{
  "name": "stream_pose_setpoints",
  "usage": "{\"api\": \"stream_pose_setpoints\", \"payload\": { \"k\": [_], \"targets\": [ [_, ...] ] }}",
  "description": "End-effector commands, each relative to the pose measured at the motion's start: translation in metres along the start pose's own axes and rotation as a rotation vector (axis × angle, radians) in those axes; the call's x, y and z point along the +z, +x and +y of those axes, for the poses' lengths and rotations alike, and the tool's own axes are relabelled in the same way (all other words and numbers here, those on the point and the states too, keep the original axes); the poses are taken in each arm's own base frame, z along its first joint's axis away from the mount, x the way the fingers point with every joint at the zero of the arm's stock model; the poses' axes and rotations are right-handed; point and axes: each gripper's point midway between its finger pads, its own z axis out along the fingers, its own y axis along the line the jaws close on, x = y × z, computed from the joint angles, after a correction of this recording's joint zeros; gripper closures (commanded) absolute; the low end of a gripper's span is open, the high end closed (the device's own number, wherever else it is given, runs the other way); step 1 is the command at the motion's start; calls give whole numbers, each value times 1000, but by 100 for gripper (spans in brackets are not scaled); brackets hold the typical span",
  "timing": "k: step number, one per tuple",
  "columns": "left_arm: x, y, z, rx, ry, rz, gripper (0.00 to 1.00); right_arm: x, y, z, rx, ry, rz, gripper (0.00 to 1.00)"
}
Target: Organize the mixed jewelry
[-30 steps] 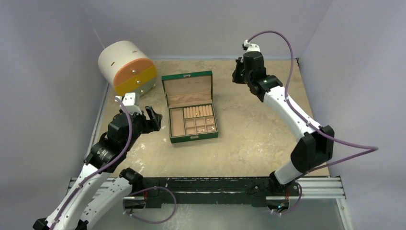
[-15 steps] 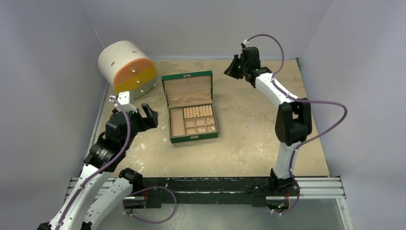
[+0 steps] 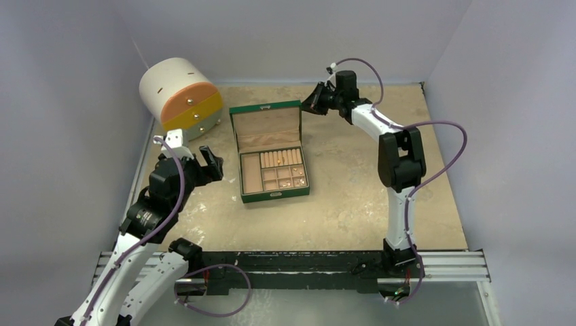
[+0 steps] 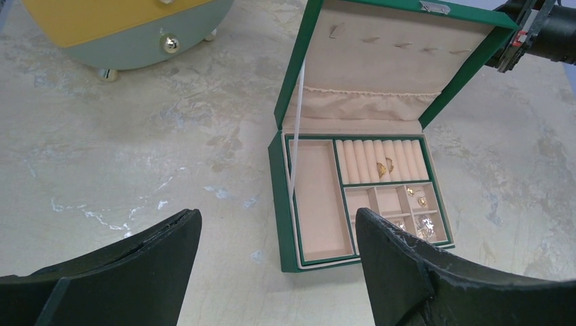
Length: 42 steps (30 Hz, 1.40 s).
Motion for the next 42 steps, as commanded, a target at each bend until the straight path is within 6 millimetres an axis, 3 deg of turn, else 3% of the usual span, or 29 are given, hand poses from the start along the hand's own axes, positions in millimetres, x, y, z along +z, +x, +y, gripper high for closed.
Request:
{"api": "stream_pose_setpoints", "payload": {
  "k": [1, 24, 30, 37, 42],
  "targets": [
    [-1, -12, -2, -16, 5, -41, 16, -12, -7, 55, -34, -218, 17, 100],
    [3, -7, -12, -10, 51, -10, 18, -68, 41, 84, -94, -358, 98, 100],
    [1, -7, -34, -38, 135, 46, 19, -85, 61, 88, -118, -359, 112, 100],
    [-13, -33, -64, -91, 248, 50, 18, -109, 84, 101, -190, -327, 105, 100],
    [-16, -37, -87, -81, 336, 122, 18, -123, 101, 110, -272, -257, 95, 100]
  ]
}}
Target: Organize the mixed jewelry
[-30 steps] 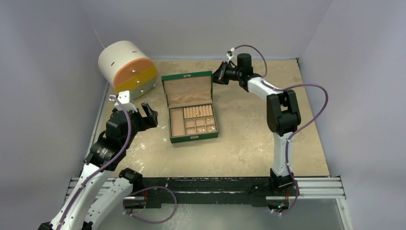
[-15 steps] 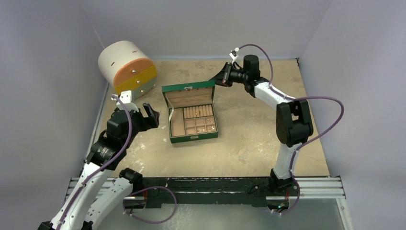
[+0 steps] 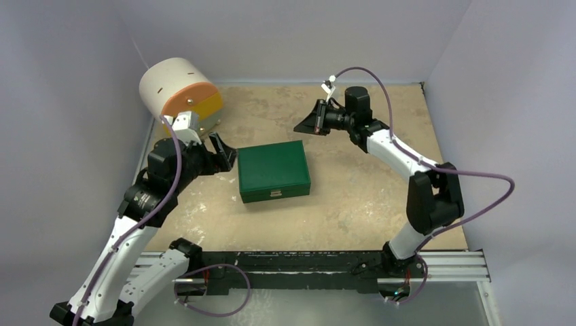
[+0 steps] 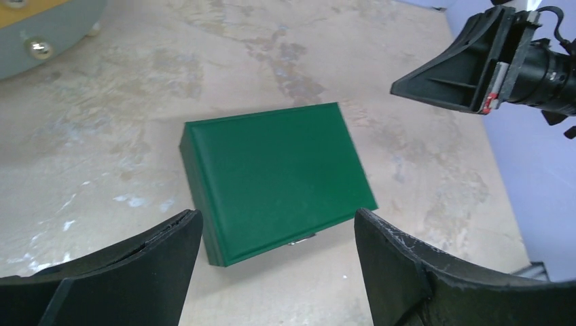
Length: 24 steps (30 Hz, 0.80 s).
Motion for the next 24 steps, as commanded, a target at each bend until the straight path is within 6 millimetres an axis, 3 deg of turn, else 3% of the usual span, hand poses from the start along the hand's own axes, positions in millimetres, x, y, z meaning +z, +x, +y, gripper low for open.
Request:
{"api": "stream_pose_setpoints", "payload": {
  "k": [1, 5, 10, 19, 24],
  "targets": [
    [-6, -16, -37, -21, 148, 19, 18, -12, 9, 24, -131, 47, -18, 100],
    [0, -13, -51, -33, 213, 50, 21, -13, 27, 34, -195, 97, -3, 100],
    [21, 10, -51, -43, 216, 152, 29, -15, 50, 32, -244, 218, 25, 100],
    [62, 69, -40, -56, 162, 327, 76, -7, 95, 13, -271, 411, 96, 100],
    [75, 94, -39, -44, 137, 386, 100, 6, 116, 13, -263, 441, 130, 100]
  ]
}}
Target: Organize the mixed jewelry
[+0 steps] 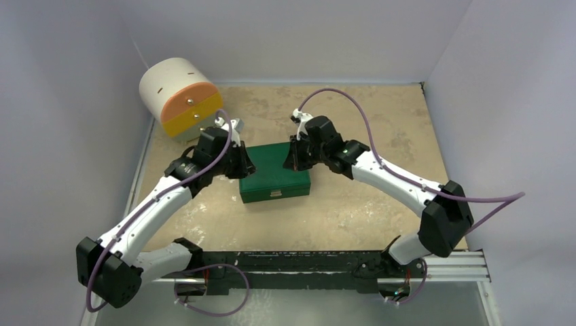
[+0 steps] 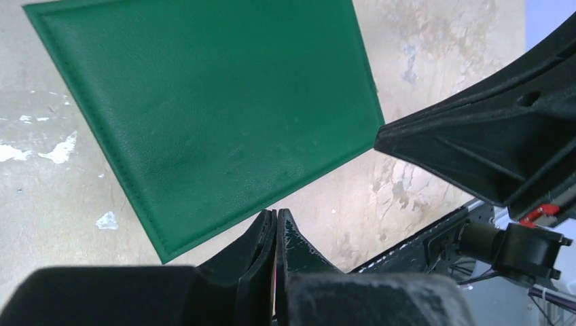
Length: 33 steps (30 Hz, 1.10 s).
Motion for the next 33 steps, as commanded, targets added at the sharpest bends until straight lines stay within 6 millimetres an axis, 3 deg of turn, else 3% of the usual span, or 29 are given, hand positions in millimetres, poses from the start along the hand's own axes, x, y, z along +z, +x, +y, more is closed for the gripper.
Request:
{"api": "stream_pose_setpoints", "payload": {
  "k": [1, 16, 27, 33],
  "targets": [
    [13, -1, -8, 6, 18, -17, 100, 10, 10, -3, -2, 87, 7, 100],
    [59, 56, 10, -79, -13, 106, 100, 35, 41, 3, 24, 124, 90, 100],
    [58, 74, 36, -56, -117, 146, 100, 42, 64, -8, 26, 163, 146, 100],
    [56, 84, 48, -50, -164, 166, 100, 44, 89, -27, 37, 219, 186, 100]
  ]
}}
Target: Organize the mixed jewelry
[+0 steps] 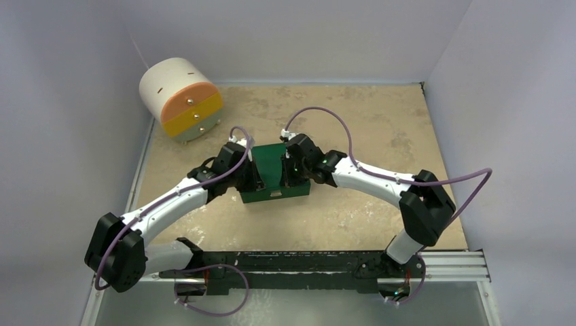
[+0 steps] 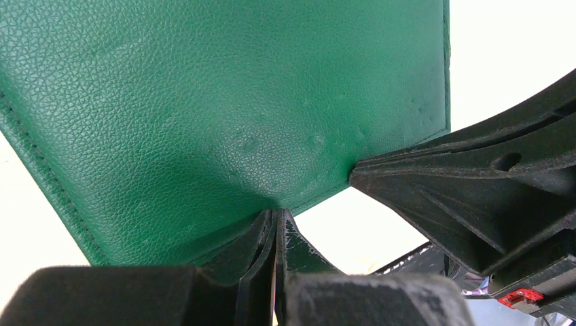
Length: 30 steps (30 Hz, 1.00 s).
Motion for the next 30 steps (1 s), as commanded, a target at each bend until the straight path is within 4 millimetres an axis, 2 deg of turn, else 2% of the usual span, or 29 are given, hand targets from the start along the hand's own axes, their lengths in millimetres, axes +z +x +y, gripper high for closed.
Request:
{"api": "stream_pose_setpoints", "payload": {
  "k": [1, 6, 13, 17, 22, 24, 28, 30],
  "targets": [
    [1, 16, 27, 17, -98, 32, 100, 7, 21, -18, 14, 70, 33, 100],
    [-2, 9, 20, 22, -75, 7, 100, 9, 38, -31, 32, 105, 61, 100],
    [-25, -24, -2, 48, -30, -100, 100, -6, 23, -24, 32, 96, 15, 100],
    [-50, -48, -17, 73, -20, -169, 92, -22, 12, -18, 33, 93, -13, 100],
    [-82, -74, -22, 121, -69, -253, 77, -49, -3, -21, 23, 130, -71, 98],
    [-95, -84, -21, 141, -97, -289, 73, -62, -11, -24, 10, 151, -114, 92],
    [-117, -99, -26, 158, -106, -352, 67, -87, -23, -31, -26, 198, -177, 70],
    [-128, -106, -29, 154, -104, -387, 62, -100, -28, -36, -50, 219, -206, 64]
  ]
}}
